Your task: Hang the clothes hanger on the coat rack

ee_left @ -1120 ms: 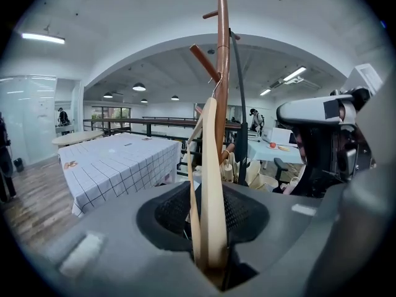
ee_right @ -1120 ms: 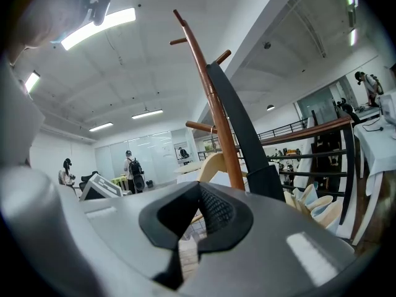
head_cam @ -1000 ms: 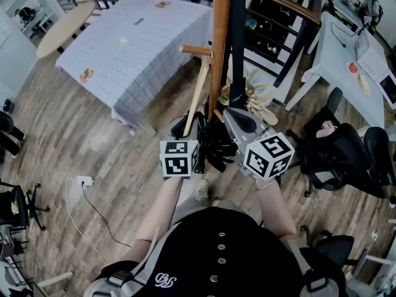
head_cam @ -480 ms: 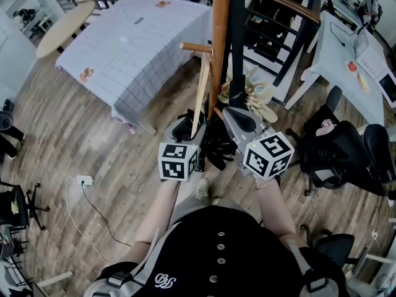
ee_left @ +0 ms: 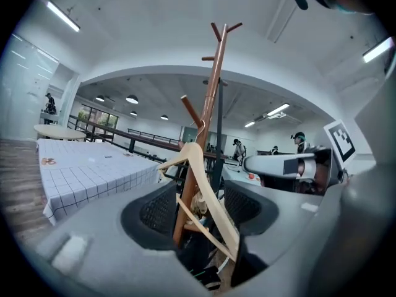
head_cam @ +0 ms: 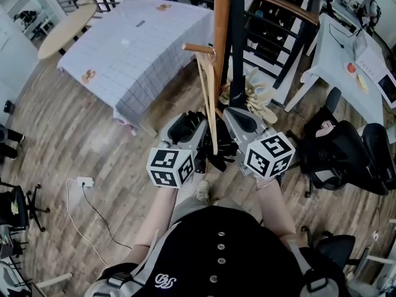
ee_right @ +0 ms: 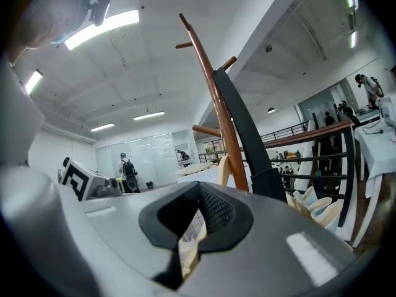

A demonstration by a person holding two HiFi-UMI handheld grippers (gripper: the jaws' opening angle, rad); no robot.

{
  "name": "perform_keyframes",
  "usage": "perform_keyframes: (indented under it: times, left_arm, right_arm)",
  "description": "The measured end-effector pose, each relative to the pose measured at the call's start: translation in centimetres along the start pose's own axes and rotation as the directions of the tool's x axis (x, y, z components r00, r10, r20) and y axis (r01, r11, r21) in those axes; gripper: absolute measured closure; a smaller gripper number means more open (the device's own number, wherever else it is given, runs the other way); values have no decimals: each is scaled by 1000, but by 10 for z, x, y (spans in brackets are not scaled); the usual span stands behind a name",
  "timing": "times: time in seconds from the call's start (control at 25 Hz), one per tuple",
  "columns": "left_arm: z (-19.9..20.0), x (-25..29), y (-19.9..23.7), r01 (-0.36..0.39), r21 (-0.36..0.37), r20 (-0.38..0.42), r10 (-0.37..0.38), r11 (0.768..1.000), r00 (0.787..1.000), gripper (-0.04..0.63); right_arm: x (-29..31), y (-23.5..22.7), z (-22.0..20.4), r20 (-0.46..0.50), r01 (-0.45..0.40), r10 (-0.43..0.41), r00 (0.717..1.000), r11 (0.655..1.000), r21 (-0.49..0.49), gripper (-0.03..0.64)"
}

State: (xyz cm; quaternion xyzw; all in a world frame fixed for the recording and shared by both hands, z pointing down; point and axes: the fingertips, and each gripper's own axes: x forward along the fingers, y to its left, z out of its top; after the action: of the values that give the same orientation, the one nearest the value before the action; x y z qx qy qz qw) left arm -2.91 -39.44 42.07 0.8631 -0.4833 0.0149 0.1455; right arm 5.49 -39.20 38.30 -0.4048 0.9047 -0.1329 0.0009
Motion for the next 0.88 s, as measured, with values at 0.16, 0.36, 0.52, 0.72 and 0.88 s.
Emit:
perform_keyframes:
  times: [0.16, 0.36, 0.52, 0.72, 0.88]
  left_arm:
    - [30, -4, -12, 44, 10, 67, -45, 999, 997, 356]
    - [60, -5, -28, 105, 47, 120, -110, 993, 987, 357]
    - [70, -1, -42, 162, 67, 129, -170, 984, 977, 373]
    - [73, 5, -45, 197, 62, 150, -205, 978, 967, 473]
    - [77, 5, -44, 199, 60, 172, -207, 978, 963, 586]
  right_arm:
    - [-4, 2, 11, 31, 9, -9, 999, 1000, -21, 617]
    - [-8, 5, 29, 71, 10, -7, 997, 999, -36, 617]
    - [-11, 6, 43, 106, 5, -1, 994, 999, -39, 617]
    - [-13, 10, 57, 141, -8, 13, 990, 999, -39, 617]
    - [-15, 10, 57, 138, -17, 23, 990, 999, -42, 617]
